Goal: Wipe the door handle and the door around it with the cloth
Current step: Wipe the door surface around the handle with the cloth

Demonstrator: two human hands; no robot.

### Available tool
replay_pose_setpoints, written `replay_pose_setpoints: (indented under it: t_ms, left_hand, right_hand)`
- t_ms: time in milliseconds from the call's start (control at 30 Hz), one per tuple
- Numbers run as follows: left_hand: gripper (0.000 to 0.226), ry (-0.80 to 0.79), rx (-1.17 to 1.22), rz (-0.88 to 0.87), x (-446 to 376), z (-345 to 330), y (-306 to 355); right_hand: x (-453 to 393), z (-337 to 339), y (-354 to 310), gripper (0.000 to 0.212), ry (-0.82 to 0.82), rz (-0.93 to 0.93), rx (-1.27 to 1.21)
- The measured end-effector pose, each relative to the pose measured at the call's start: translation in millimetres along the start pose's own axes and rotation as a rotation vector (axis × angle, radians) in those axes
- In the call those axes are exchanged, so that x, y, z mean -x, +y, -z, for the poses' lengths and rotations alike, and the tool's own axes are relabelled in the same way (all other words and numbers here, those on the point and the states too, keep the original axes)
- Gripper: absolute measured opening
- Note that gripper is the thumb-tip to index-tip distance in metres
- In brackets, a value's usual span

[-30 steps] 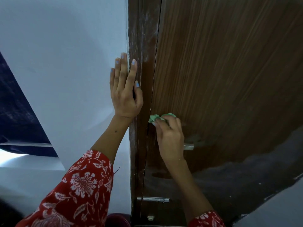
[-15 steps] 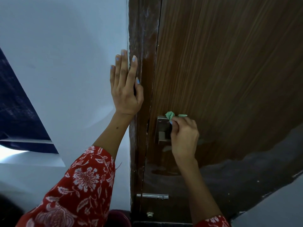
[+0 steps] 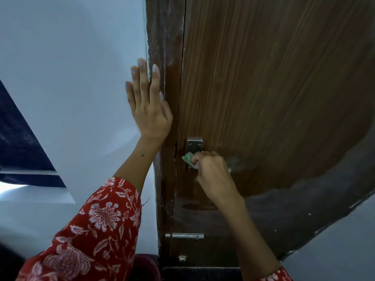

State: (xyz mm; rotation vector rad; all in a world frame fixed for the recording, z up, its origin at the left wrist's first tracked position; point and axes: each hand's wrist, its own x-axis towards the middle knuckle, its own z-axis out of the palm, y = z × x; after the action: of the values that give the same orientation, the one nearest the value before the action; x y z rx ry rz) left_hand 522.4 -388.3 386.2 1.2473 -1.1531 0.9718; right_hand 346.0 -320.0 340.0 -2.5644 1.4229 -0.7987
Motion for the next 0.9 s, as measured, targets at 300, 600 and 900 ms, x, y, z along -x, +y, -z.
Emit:
replay_pose_setpoints:
  t_ms: [300,600,900]
  left_hand:
    - [0.050,-0.020,0.005,-0.022,1,2,-1]
    - [0.047,-0.032,0.022,-0.037,4,2,-5]
    - [0.045,-0.047,0.057,-0.002,22,0,-3]
  right_hand:
    - [12,-21,-6,0.017,0.140,-0.009,-0.040]
    - [28,-44,-16,0.024,0.434,0.006,-0.137]
    - [45,-63,3,0.023,0.698,-0.261,-0.191]
